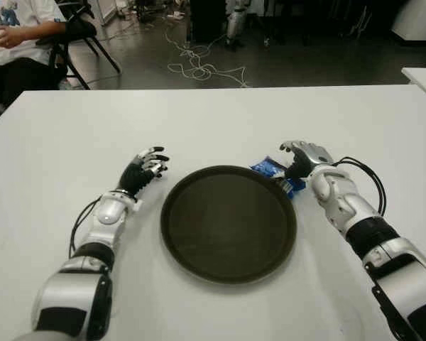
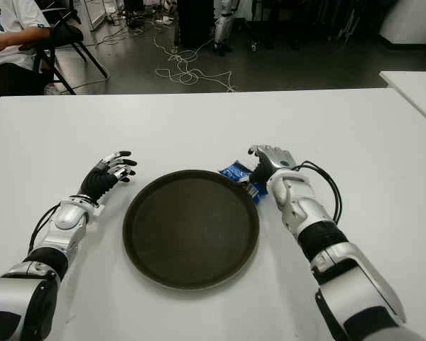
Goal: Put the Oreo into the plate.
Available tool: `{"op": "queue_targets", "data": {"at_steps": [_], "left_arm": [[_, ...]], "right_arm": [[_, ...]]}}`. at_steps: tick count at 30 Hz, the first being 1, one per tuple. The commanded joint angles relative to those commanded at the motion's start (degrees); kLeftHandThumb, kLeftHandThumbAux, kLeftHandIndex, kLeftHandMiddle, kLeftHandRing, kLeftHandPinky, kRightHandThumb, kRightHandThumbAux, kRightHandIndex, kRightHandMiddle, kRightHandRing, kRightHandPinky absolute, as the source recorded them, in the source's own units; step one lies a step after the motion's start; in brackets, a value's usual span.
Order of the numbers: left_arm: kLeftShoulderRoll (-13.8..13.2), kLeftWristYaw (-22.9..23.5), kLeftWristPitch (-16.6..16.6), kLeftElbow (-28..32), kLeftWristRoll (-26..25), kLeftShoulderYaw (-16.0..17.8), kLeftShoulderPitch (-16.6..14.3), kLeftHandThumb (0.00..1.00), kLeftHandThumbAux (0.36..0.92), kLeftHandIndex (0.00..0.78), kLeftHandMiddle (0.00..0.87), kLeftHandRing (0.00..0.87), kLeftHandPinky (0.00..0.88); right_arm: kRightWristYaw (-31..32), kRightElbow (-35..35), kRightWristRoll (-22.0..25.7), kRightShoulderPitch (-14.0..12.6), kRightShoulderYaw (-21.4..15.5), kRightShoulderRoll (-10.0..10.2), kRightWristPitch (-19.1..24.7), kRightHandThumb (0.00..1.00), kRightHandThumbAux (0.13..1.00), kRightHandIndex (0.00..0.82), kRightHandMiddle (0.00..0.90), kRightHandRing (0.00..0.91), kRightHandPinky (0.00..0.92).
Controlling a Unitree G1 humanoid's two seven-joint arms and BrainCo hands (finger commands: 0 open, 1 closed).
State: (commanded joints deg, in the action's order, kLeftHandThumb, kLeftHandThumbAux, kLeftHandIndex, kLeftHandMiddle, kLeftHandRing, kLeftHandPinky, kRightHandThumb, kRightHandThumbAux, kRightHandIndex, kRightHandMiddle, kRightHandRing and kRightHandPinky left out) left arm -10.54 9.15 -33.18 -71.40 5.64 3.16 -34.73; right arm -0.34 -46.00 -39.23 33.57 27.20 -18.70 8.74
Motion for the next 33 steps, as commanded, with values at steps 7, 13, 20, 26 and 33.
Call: {"op": "queue_targets", "data": {"at_steps": [7,13,20,26,33], "left_arm": [[0.0,0.0,-0.2,0.0,0.1,-0.1,0.0,0.296,0.578,0.202,0.308,0.331,0.361],[0.1,-0.1,-0.3,0.0,0.2,-0.1,-0.1,0.306,0.596,0.198,0.307,0.329,0.36],[0.0,-0.7,0.0,0.1,0.7,-0.5,-0.1,0.312,0.61,0.208,0.309,0.328,0.355],[0.0,-0.8,0.0,0.0,0.6,-0.4,-0.1,0.304,0.587,0.207,0.308,0.332,0.361],[0.2,-0.5,0.1,0.0,0.2,-0.2,-0.1,0.309,0.581,0.203,0.312,0.336,0.361]], "right_arm": [[0.2,0.3,0.0,-0.2,0.0,-0.2,0.1,0.0,0.7,0.209,0.22,0.23,0.196],[0.2,0.5,0.2,-0.4,-0.2,-0.2,0.3,0.0,0.701,0.214,0.223,0.23,0.194],[-0.5,-0.3,0.5,-0.3,-0.4,0.1,-0.4,0.0,0.69,0.237,0.239,0.249,0.201],[-1.1,-0.5,0.7,-0.2,-0.4,0.2,-0.6,0.0,0.698,0.246,0.261,0.287,0.249],[-1.0,-1.5,1.1,0.2,-0.3,0.3,-1.2,0.0,0.692,0.235,0.252,0.268,0.254]]}}
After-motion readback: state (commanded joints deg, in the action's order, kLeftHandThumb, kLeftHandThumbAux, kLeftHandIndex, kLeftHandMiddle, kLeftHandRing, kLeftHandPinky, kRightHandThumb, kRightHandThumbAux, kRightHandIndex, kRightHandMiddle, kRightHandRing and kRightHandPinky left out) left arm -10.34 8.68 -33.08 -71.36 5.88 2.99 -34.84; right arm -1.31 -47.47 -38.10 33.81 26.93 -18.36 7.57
